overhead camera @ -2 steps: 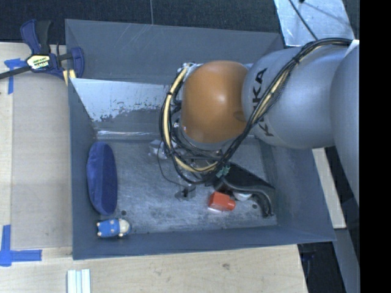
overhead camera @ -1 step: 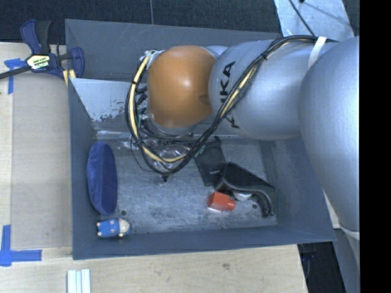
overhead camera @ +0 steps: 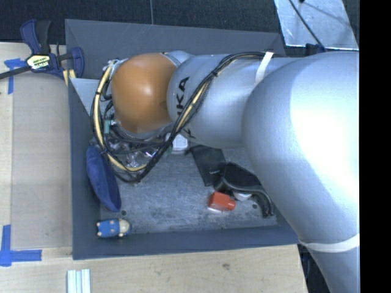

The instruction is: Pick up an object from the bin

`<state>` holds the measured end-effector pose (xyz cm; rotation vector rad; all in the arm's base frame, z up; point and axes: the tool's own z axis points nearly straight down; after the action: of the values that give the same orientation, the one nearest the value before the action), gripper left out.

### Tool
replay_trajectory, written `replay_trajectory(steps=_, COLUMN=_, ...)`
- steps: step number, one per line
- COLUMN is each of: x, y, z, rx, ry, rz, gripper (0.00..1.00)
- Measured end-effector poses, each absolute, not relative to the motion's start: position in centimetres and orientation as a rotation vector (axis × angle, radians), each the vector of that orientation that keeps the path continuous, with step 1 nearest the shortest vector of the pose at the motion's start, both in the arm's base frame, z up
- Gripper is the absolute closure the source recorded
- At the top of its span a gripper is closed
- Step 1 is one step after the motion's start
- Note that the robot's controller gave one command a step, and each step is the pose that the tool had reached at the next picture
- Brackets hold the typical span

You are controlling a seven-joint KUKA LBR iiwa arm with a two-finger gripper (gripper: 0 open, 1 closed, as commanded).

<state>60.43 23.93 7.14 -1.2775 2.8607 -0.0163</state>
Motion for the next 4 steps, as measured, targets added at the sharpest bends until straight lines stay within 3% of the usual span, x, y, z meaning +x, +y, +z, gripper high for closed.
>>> replay_trajectory(steps=1, x=55.7, y=22.6, z=8.5, rx=-1.379, ry=2.815, rz=-0.007, gripper=0.00)
replay_trajectory(steps=2, x=54.1, y=20.9, z=14.2, rx=-1.188, ry=2.899, rz=0.001, gripper=0.00)
replay_trajectory(steps=3, x=57.5, y=23.9, z=8.6, rx=-1.569, ry=2.716, rz=-0.001, gripper=0.00)
replay_trajectory(steps=4, x=56.6, y=17.1, z=7.2, rx=-1.619, ry=2.683, rz=-0.002, gripper=0.00)
